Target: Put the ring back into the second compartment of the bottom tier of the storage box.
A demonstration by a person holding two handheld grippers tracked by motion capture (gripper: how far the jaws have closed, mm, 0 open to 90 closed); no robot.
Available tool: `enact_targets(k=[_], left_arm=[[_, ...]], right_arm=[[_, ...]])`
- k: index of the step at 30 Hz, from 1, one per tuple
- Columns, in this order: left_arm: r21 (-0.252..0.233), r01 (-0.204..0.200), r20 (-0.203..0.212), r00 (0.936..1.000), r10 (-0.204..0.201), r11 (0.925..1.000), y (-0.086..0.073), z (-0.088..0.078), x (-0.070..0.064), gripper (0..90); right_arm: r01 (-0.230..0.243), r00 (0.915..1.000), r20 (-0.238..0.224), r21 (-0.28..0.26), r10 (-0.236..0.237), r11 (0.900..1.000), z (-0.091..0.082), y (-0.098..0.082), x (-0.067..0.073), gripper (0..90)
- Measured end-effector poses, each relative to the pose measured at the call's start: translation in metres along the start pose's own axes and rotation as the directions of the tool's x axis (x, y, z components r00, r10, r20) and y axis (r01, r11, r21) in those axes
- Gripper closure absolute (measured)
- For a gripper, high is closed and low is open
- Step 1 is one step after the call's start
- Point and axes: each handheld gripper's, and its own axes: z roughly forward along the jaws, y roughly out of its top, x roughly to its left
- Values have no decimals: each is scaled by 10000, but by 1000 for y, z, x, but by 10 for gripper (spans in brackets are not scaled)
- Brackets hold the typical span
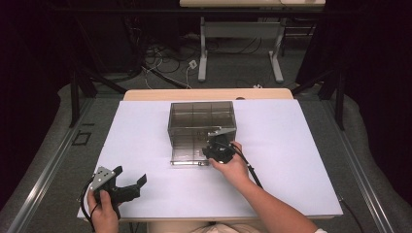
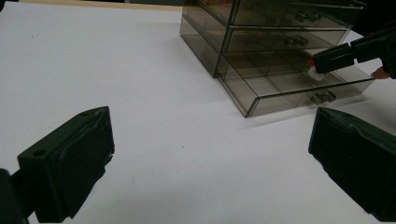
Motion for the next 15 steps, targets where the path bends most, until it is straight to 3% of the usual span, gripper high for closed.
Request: enact_targets(k=[5,11,14,15], left_arm=[[25,9,15,10000,-9,10000,0,0,0,5],[13,64,46,10000,-64,10000,0,1,0,5],[2,52,56,10000,-52,10000,0,1,0,4],[47,9,61,10000,-9,10000,0,1,1,5]], right_arm=[[28,9999,129,396,-33,9992,1,0,0,747],[76,9999,76,143,-77,9999,5,-2,-1,747],[107,9998,165,515,-115,9986,4,-1,-1,747],[64,9999,130,252,-68,9997,6,-2,-1,745]])
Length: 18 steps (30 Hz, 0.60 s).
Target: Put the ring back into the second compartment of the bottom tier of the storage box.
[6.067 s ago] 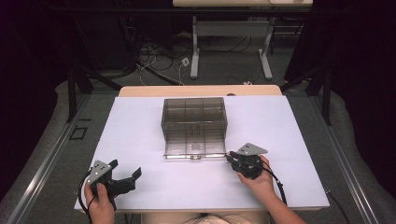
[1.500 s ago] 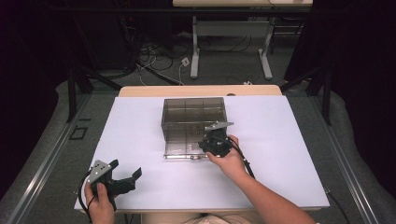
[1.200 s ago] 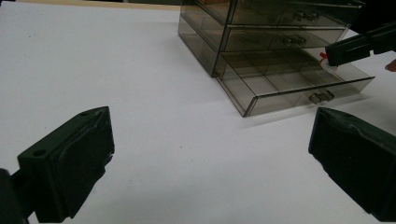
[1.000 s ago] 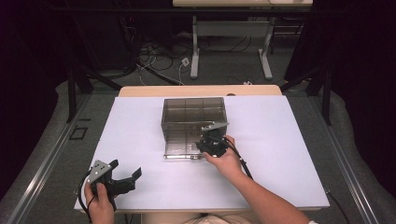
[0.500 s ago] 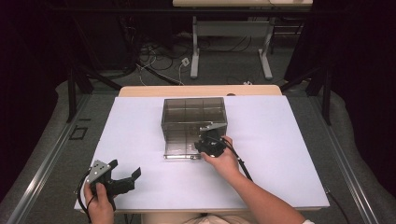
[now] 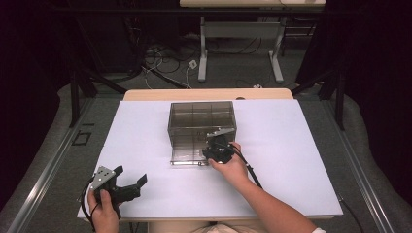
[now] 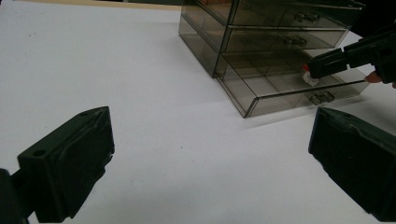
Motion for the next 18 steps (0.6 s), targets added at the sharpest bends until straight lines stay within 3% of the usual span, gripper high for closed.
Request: enact_targets(k=[4,7,18], left_arm=[[32,-5,28,10000,5,10000,0,1,0,5],[27,-21,48,10000,21,10000,1,2,0,5],[59,-61,100,9999,61,10000,1,4,-1,4]], right_arm=[[119,9999,57,411,-122,9991,-1,0,0,742],[114,9999,43,154,-115,9998,1,-1,1,737],[75,10000,48,258,-76,9996,-3,0,0,683]])
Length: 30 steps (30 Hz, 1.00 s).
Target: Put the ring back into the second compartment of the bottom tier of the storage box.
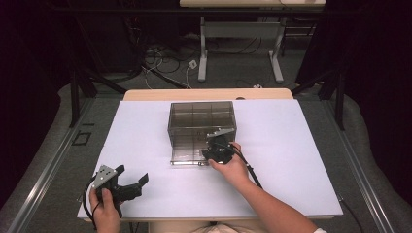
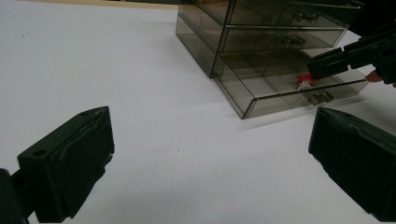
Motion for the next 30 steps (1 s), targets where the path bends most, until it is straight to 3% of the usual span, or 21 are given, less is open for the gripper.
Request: enact_targets(k=[1,6,11,16,17,30], left_arm=[[4,-2,0,10000,2,10000,0,0,0,5],[29,-29,-2,10000,29,10000,0,0,0,5],[6,3,15,10000,-3,10000,0,0,0,5],[25,19,45,10000,-19,10000,0,1,0,5],[19,20,52,10000,-20,10000,0,1,-1,5],[23,-10,121,9999,10,10000,1,2,0,5]], right_arm=[[-17,10000,-55,-275,15,9996,1,-1,0,676],[56,10000,-47,-18,-56,10000,-1,1,-1,624],[125,9996,-237,-494,-137,9987,-1,0,0,573],[134,9991,-400,-465,-153,9988,-4,1,2,505],[145,9992,-379,-262,-155,9996,-6,2,2,493],[417,9990,-130,-582,-425,9974,-16,2,3,439]])
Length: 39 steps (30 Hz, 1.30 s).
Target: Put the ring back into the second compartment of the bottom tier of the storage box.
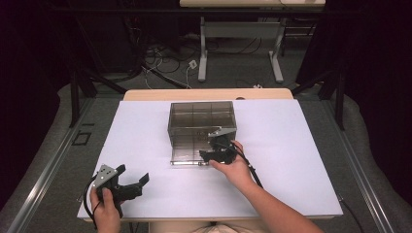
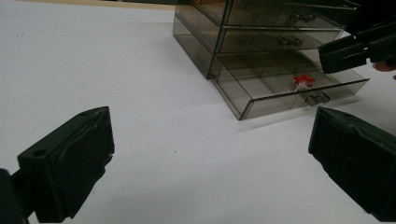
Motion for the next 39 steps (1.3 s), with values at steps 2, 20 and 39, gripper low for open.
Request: enact_targets(k=[2,20,39], left_arm=[[5,-7,-6,10000,7,10000,0,0,0,5],[6,-6,-15,10000,6,10000,0,0,0,5],[22,37,-22,10000,-37,10000,0,1,-1,5]], right_arm=[[-38,10000,-54,-103,37,9999,-3,1,0,429],[-70,10000,-5,-809,70,9967,-35,1,0,309],[-636,9972,286,-1526,687,9862,-73,-16,-26,216]])
